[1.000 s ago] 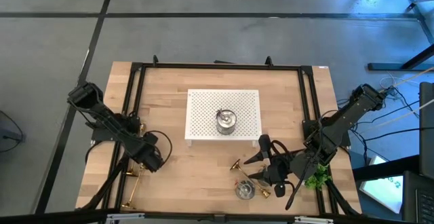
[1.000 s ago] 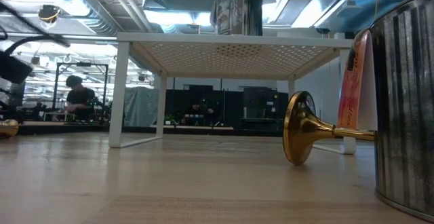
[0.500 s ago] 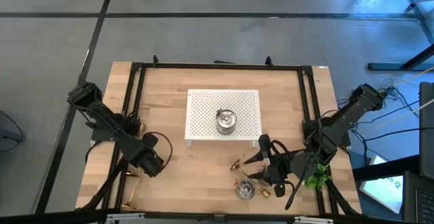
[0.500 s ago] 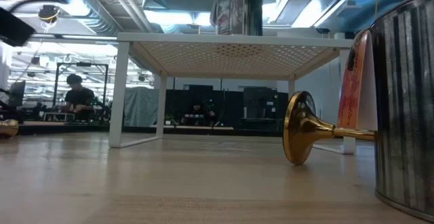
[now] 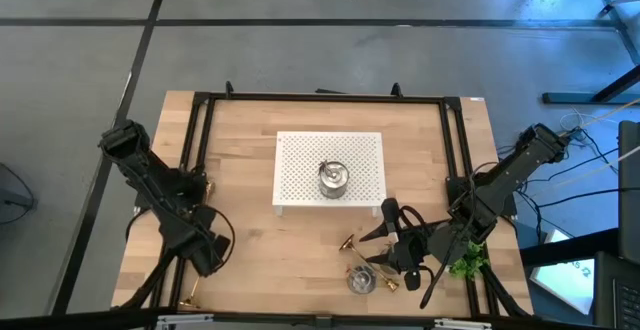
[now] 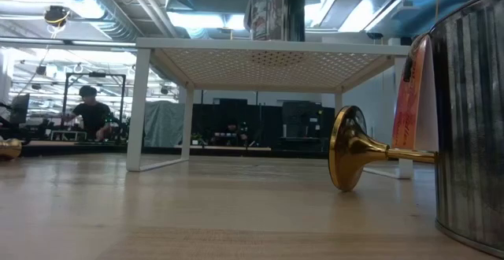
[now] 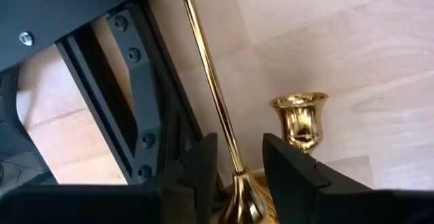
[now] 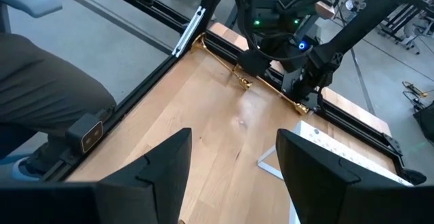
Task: Pick & Place candle stick holders
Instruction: Put the top gold candle holder on the shelf
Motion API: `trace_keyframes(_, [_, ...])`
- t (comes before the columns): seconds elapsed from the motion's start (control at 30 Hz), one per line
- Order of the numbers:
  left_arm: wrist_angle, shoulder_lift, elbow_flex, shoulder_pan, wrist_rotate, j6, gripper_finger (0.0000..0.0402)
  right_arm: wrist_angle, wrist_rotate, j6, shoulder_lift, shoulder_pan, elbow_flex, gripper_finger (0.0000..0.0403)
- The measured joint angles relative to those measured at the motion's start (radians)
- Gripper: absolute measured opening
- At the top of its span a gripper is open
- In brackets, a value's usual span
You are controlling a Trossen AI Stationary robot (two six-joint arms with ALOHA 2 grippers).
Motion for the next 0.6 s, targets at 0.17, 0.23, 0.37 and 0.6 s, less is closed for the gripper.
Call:
trace_keyframes(0.17, [0.016, 0.0, -0.032, -0.009, -0.004, -0.018, 0.0123, 0.002, 0.0, 0.001, 0.0, 0.0, 0.0, 0.0217])
trace_keyframes(0.23, [0.062, 0.0, -0.059, -0.008, 0.004, -0.015, 0.0125, 0.002, 0.0, 0.002, 0.0, 0.0, 0.0, 0.0217])
trace_keyframes(0.37, [0.15, 0.0, -0.114, -0.008, 0.015, -0.005, 0.0127, 0.002, 0.0, 0.003, 0.0, 0.0, 0.0, 0.0217])
trace_keyframes(0.6, [0.157, 0.0, -0.129, -0.008, 0.049, 0.0, 0.0119, 0.002, 0.0, 0.003, 0.0, 0.0, 0.0, 0.0217])
